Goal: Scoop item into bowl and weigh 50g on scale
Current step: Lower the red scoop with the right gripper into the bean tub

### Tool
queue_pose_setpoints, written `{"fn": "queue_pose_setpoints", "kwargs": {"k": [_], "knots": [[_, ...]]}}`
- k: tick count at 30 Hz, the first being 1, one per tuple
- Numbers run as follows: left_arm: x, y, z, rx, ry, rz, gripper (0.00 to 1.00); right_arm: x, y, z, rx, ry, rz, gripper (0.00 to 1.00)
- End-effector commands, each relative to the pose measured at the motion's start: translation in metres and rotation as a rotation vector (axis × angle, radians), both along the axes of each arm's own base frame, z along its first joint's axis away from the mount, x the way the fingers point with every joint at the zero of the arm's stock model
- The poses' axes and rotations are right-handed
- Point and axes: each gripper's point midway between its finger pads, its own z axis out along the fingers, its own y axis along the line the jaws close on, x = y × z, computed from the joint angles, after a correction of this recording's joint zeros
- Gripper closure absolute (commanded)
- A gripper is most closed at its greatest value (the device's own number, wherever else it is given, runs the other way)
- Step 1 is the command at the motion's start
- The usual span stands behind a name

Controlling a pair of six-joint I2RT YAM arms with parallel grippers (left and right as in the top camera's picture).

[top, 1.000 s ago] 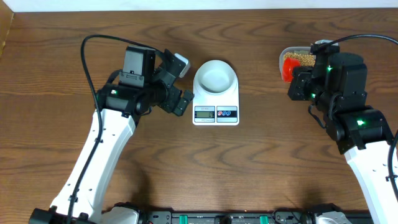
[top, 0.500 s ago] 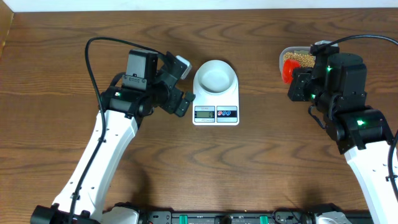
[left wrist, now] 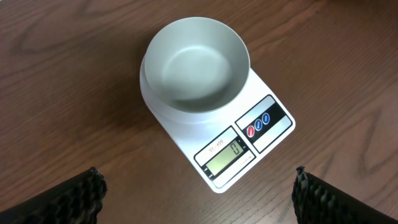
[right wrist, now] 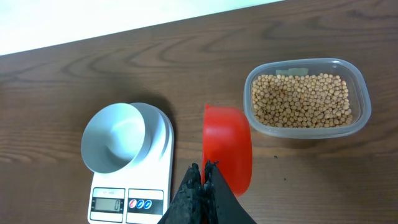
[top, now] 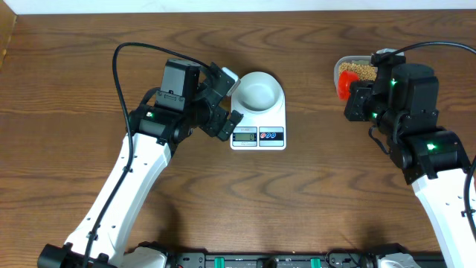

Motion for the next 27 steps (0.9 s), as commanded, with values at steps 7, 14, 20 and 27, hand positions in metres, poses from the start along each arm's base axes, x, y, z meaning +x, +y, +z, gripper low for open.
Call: {"fn": "queue_pose_setpoints", "kwargs": {"k": [7,14,20,27], "knots": [[0.001,0.000,-0.003,0.005,0.003,0.001,0.02,-0.001,-0.002,0.015,0.016,-0.031,-0.009,0.99],[0.001,0.000,-0.003,0.005,0.003,0.001,0.02,0.000,-0.008,0.015,-0.001,-0.033,-0.034,0.99],[0.001,0.000,-0.003,0.005,0.003,0.001,0.02,0.005,-0.020,0.016,0.028,-0.010,-0.078,0.99],[0.001,0.000,-0.003,0.005,0.003,0.001,0.02,0.022,-0.044,0.024,-0.002,0.101,-0.119,0.99]]}}
